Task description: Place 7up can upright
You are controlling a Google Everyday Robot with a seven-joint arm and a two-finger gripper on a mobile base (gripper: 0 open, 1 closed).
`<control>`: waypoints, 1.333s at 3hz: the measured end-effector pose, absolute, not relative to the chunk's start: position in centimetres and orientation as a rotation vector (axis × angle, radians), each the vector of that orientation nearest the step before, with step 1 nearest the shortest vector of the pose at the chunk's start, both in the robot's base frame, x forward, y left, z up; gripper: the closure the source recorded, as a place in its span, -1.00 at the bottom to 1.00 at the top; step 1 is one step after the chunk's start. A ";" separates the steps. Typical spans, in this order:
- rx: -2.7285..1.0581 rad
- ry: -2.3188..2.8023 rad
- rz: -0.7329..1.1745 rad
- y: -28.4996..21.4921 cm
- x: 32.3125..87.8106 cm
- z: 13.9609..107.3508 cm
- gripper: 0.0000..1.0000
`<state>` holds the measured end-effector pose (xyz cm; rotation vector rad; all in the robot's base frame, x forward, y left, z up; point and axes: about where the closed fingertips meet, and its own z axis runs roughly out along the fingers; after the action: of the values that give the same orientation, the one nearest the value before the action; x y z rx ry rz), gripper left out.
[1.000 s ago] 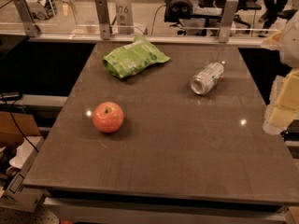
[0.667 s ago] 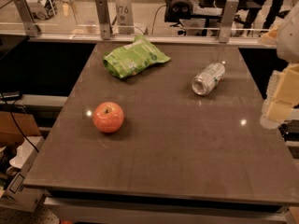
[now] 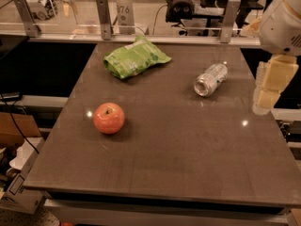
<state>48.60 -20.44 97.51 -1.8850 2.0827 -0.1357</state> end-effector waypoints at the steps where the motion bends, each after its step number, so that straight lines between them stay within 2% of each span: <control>1: -1.979 1.985 -0.170 -20.5 51.3 96.8 -1.00; 4: -2.293 1.677 -0.122 -22.0 58.5 92.6 -1.00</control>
Offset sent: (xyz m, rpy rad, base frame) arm 0.0868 -0.0154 -0.0402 -0.0985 -0.0321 0.3324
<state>58.54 -22.04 92.62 -2.2926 1.6770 -0.1218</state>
